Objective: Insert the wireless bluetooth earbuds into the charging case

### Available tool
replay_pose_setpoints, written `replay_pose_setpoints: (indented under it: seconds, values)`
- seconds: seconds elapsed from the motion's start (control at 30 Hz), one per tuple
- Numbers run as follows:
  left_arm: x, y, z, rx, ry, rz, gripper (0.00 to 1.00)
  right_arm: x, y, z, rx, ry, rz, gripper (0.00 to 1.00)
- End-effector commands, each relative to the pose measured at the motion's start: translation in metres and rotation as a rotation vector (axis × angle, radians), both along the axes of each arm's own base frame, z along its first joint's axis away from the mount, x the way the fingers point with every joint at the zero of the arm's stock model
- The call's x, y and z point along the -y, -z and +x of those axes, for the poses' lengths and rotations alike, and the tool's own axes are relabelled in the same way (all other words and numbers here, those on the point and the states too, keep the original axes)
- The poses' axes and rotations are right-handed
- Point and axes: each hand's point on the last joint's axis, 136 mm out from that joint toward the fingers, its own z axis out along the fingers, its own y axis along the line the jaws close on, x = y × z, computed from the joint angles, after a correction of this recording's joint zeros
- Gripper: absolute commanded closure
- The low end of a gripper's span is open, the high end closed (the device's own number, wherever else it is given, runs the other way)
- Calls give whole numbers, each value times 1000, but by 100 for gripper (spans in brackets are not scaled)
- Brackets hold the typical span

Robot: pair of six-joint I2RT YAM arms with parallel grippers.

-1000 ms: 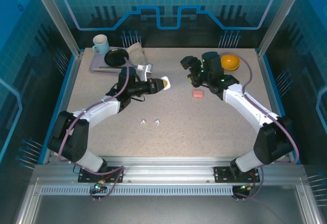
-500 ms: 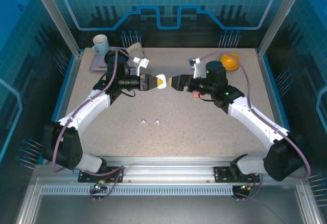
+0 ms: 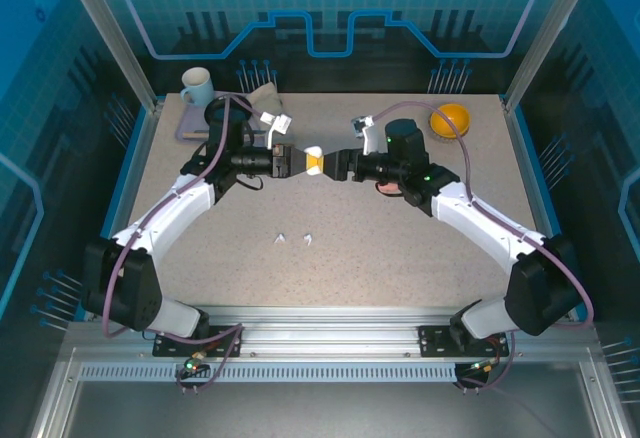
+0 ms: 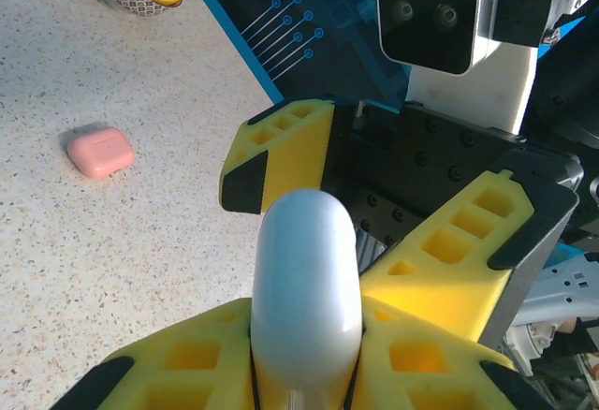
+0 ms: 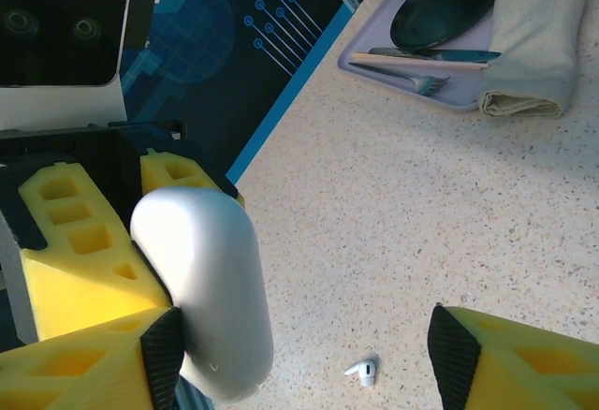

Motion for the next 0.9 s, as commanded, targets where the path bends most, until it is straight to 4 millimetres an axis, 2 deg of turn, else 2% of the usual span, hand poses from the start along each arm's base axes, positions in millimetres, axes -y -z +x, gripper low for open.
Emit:
replay_pose_setpoints:
  seconds: [0.0,0.13,0.23,0.33,0.4,0.63,0.87]
  values:
    - [3,-35,-20,98,73,-38,100,29,23,24,-36,134,-12,29]
    - [3,-41,-24,115,78,-45,100,56,38,30,-96,214,43,30]
    - [3,-39,-24,113,78,-43,100,64,29,24,-86,232,70,30]
    - [3,-35,-21,112,71,-42,100,66,12,11,-66,219,103,30]
    - [4,-32,-19,110,68,-50,100,65,10,0,-69,204,132,31]
    - [6,-31,-9,105,45,-83,100,43,-21,-16,-28,119,204,35]
    - [6,-26,-1,95,15,-98,100,15,-47,-18,23,38,225,50]
